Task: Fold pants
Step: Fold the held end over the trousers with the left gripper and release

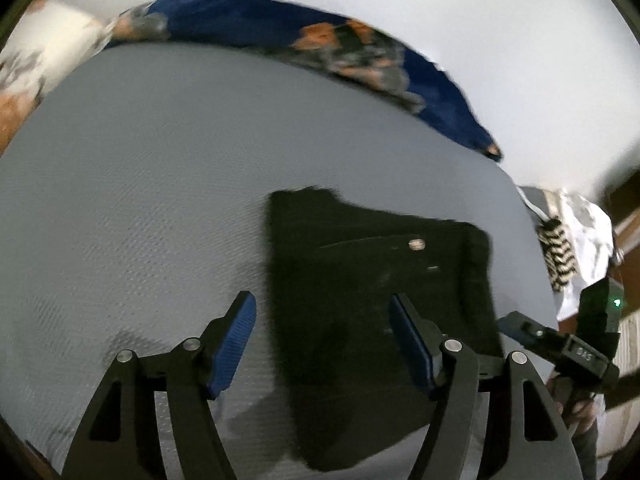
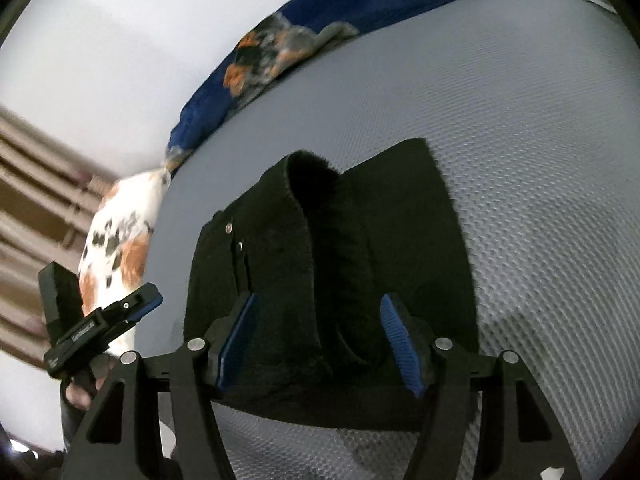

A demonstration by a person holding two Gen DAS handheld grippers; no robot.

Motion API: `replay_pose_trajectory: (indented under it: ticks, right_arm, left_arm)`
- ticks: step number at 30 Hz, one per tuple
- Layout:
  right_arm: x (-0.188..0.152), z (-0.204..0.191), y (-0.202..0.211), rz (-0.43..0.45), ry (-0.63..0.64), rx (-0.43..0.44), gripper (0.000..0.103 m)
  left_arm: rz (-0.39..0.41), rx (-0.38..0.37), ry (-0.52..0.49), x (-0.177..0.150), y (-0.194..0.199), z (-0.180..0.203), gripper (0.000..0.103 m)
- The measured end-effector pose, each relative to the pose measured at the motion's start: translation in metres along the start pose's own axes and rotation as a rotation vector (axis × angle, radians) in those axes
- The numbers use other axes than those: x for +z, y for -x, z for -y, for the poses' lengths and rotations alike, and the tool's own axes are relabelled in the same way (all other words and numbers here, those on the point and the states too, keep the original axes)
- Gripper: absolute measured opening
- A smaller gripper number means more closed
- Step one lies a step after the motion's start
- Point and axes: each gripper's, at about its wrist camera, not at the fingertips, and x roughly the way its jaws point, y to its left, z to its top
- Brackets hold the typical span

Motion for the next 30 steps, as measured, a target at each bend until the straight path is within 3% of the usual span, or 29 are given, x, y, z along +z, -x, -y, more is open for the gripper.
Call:
replay_pose_trajectory:
  ticks: [8,14,19,22,23,26,30]
  right_arm:
    - [0.025,0.022,-0.032,-0.080,-0.015,0.042,0.063]
    - [0.045,0.027,-0.049,-0.114,-0.018,0.152,0.063]
    - [0.059,0.022,-0.069,-0.129,0.009,0.220,0.049]
    - [0.066,0.022,-0.079,-0.133,-0.021,0.260,0.035]
    - [0.067,0.022,-0.080,-0.129,-0.039,0.262,0.025]
    - [0.065,0.017,-0.071,-0.100,-0.036,0.243,0.013]
    - [0.059,0.003,-0.041,-0.033,-0.044,0.241,0.010]
  left_arm:
    - [-0.045,0.022,0.085,-0.012,-0.005,-0.029,0.069]
    - [-0.065,0.040,0.104,-0.014,-0.009,-0.026,0.069]
    - [-0.067,0.048,0.109,-0.014,-0.011,-0.019,0.069]
    - [-0.075,0.056,0.106,-0.014,-0.013,-0.019,0.069]
    - [-0.076,0.058,0.106,-0.015,-0.014,-0.018,0.069]
    - [-0.072,0.059,0.098,-0.013,-0.015,-0.016,0.069]
    - [-0.070,0.050,0.079,-0.012,-0.017,-0.009,0.069]
